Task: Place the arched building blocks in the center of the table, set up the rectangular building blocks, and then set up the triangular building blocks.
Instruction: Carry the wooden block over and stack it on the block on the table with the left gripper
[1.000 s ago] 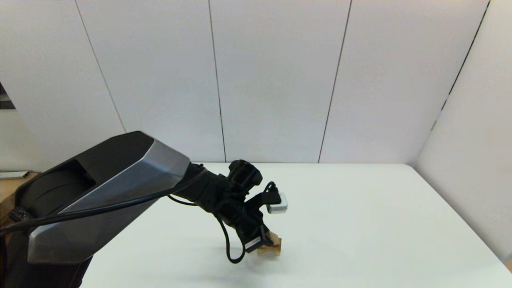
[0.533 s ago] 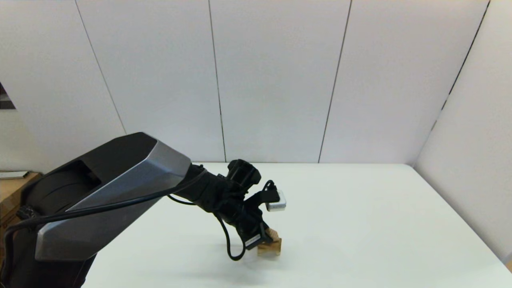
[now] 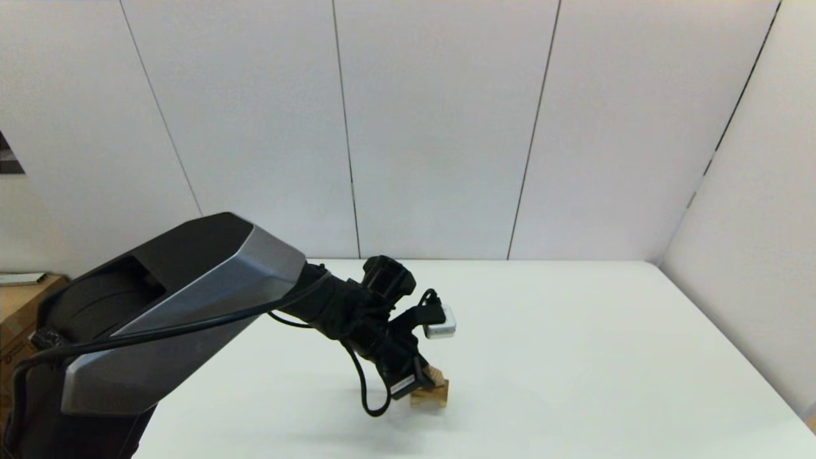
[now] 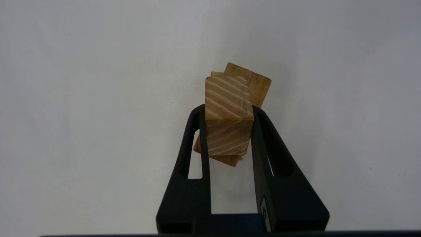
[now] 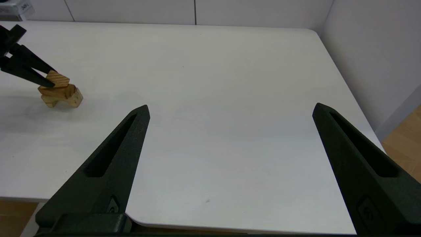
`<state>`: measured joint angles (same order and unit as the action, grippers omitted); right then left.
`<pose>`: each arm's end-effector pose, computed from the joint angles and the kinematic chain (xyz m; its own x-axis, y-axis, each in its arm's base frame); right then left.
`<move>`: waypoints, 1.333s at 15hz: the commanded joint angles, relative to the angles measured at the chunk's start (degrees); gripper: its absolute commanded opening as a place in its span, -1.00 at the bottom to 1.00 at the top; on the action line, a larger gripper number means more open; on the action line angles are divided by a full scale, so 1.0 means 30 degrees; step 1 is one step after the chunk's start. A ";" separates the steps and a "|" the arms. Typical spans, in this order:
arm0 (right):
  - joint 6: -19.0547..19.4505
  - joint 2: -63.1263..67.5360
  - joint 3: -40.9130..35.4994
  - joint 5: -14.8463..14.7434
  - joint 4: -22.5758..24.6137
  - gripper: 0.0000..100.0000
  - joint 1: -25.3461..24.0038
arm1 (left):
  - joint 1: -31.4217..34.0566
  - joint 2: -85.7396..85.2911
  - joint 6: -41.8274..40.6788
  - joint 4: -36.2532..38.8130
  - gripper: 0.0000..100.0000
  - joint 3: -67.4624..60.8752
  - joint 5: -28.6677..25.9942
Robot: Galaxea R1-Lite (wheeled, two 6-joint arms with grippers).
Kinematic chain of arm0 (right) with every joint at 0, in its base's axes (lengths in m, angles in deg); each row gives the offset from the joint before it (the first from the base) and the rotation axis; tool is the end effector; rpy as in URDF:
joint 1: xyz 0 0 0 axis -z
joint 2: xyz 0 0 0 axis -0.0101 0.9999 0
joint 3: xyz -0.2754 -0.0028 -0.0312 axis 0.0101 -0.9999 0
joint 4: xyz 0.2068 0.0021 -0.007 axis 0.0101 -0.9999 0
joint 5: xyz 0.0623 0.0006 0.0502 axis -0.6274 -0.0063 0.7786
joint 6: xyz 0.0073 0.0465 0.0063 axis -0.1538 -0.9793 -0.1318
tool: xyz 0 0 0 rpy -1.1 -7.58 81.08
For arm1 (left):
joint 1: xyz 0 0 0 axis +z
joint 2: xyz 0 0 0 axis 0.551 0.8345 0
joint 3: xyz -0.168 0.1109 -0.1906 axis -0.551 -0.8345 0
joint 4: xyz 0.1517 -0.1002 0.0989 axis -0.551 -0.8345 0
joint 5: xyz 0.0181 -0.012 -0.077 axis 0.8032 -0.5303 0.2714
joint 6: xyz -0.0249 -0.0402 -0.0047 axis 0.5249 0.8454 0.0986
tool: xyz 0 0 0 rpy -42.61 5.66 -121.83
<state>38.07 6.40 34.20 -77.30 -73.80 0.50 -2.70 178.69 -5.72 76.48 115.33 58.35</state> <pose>0.0355 0.0005 0.0741 0.9922 0.0114 -0.1242 -0.0134 0.9998 -0.0150 0.3319 -0.2680 -0.0305 0.0948 -0.6075 -0.7886 0.9858 0.1674 -0.0104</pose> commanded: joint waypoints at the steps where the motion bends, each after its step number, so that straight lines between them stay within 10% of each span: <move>1: 0.0009 -0.0005 -0.0002 0.0014 -0.0028 1.00 -0.0005 | 0.0003 0.0003 -0.0109 -0.0028 -1.00 -0.0010 -0.0404; 20: 0.0009 -0.0005 -0.0002 0.0014 -0.0028 1.00 -0.0005 | 0.0062 0.0003 -0.0197 -0.0028 -1.00 -0.0157 -0.0462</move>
<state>38.07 6.40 34.20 -77.30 -73.80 0.53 -2.50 178.69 -6.05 76.42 114.91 57.12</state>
